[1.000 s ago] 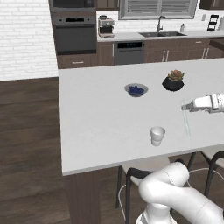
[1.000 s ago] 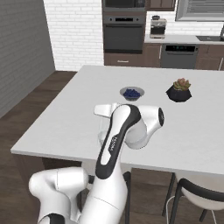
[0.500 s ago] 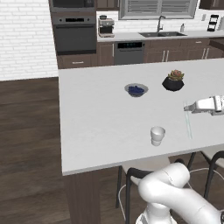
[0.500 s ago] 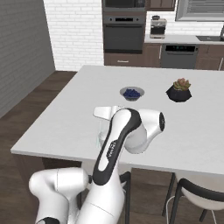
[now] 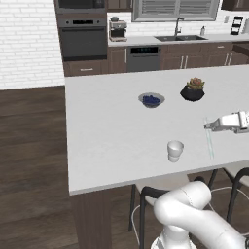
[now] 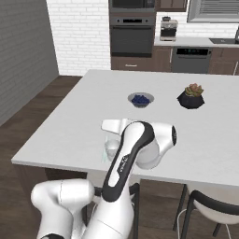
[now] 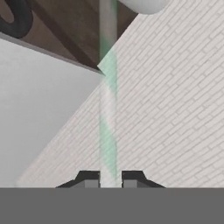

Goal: Take a straw from the drawer in front and place it inside the glass cup on the dining counter.

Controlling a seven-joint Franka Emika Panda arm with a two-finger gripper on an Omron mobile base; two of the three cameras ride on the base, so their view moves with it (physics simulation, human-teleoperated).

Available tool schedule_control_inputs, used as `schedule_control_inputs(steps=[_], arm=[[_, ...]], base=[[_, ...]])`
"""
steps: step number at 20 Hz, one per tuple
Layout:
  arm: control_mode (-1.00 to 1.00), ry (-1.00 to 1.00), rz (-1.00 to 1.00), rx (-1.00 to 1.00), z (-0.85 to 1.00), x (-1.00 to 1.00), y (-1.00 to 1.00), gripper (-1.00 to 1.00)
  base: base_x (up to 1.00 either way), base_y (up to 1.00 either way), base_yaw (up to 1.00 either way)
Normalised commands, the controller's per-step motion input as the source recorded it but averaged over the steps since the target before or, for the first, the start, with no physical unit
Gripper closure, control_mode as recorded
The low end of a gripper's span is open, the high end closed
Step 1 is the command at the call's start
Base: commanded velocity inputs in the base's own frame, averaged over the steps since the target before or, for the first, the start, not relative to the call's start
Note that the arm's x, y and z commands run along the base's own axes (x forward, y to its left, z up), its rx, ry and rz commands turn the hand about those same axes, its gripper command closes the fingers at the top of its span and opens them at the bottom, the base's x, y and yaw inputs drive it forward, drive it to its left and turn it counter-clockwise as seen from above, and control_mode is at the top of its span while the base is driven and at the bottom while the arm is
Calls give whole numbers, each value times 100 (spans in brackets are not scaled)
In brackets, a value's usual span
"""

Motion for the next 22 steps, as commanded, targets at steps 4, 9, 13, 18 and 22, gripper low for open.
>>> schedule_control_inputs(steps=[4,9,13,18,22], arm=[[-100,-5,15,-2,-19,33,-23,100],[-100,-7,15,-3,-26,37,-17,100],[-100,-13,9,-4,-31,33,0,100],[-100,-25,1,-4,-30,14,2,100],[-100,-37,0,-4,-23,0,3,100]], base=[[0,0,0],[0,0,0],[0,0,0],[0,0,0],[0,0,0]])
